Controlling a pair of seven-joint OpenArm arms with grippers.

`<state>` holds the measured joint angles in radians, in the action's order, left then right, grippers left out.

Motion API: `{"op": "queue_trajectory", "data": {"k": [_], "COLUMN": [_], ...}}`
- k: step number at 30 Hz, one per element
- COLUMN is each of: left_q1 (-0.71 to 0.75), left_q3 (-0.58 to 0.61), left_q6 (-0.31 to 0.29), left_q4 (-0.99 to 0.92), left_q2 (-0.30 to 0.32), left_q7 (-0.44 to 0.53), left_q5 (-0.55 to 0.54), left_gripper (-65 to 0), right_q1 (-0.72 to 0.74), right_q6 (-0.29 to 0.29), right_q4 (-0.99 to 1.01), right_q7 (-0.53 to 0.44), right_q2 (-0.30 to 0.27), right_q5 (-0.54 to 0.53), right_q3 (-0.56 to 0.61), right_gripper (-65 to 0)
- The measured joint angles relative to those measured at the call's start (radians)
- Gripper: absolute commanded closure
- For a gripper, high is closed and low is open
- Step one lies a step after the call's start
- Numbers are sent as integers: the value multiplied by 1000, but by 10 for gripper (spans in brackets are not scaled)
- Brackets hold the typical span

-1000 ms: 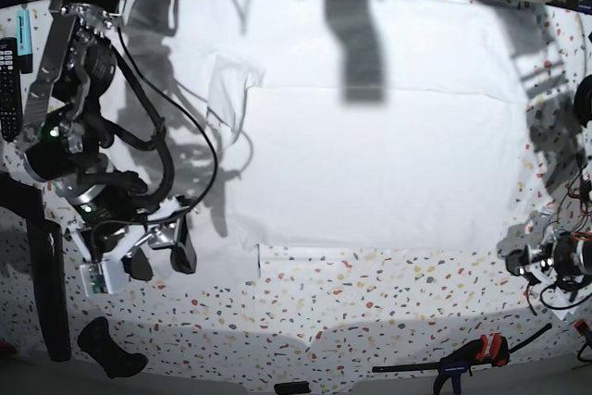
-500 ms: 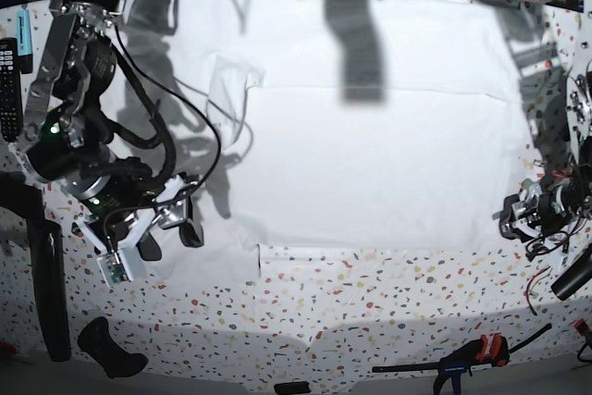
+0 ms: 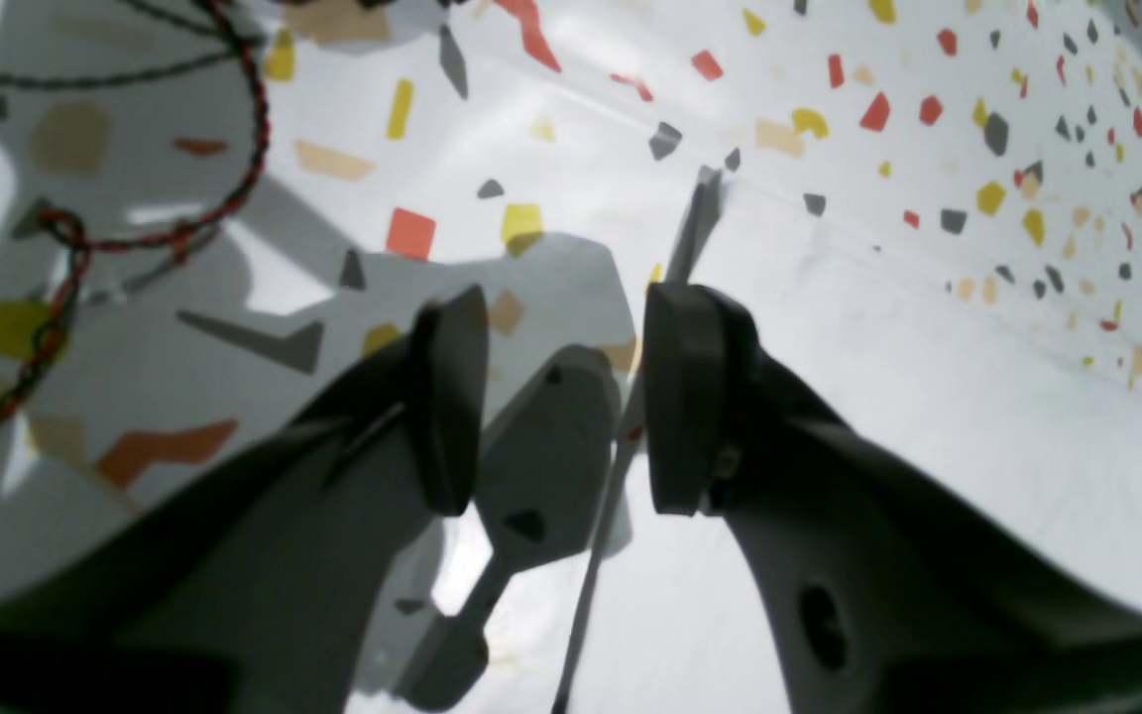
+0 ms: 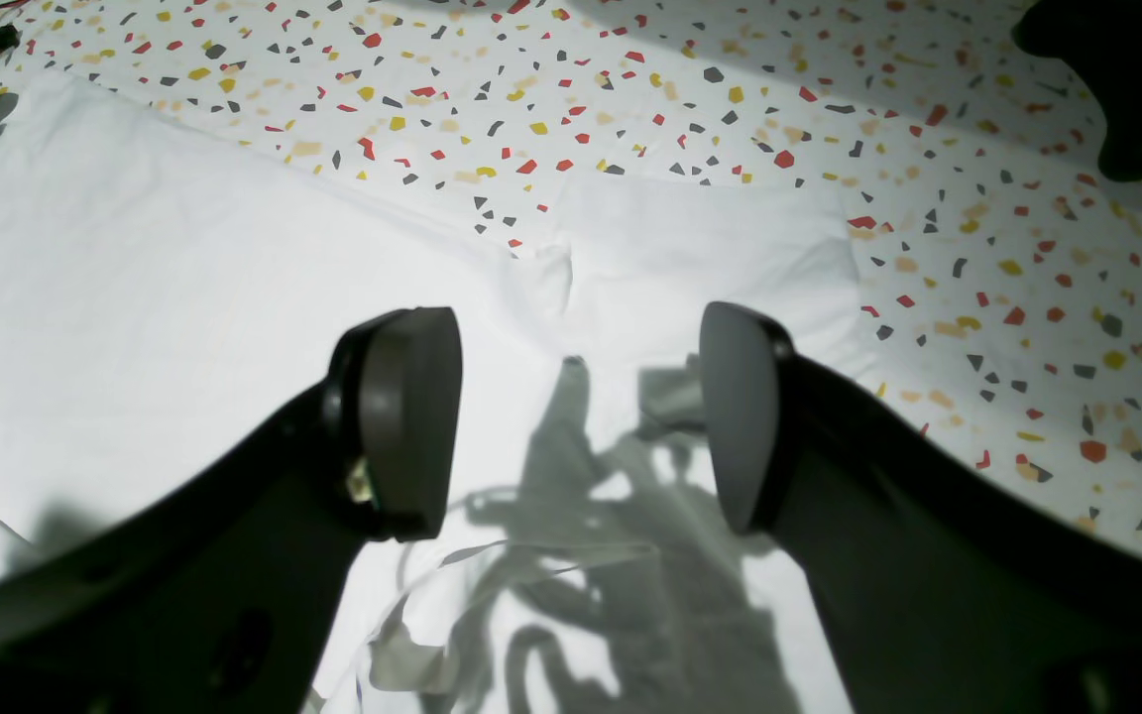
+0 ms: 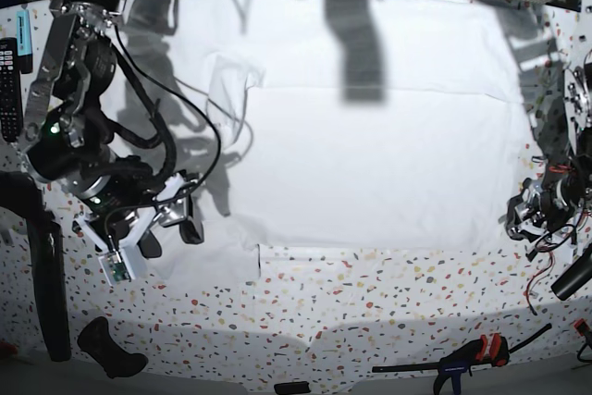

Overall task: Fold the T-shirt properly
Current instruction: 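Lower both grippers to opposite side edges of the folded white shirt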

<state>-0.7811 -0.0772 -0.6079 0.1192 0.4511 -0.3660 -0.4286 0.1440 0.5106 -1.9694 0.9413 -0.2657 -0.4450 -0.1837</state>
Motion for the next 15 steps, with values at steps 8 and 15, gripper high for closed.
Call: {"op": "queue_trajectory", "data": {"k": [8,15], "left_q1": [3,5], "left_q3": [-1,-1], "left_q6": [-51,-73], "left_q4": [3,2], "left_q2": [3,-5], "left_q7": [-37,-56], "left_q5": [-3,-67], "left_gripper": [-258,-258], "right_q1": [0,0], "right_q6": [0,0], "right_q4": [0,0], "right_q7": [0,0], "right_q2": [0,0], "right_q5": [-40,-41], "right_q3": [0,0], "right_gripper": [-372,-372]}}
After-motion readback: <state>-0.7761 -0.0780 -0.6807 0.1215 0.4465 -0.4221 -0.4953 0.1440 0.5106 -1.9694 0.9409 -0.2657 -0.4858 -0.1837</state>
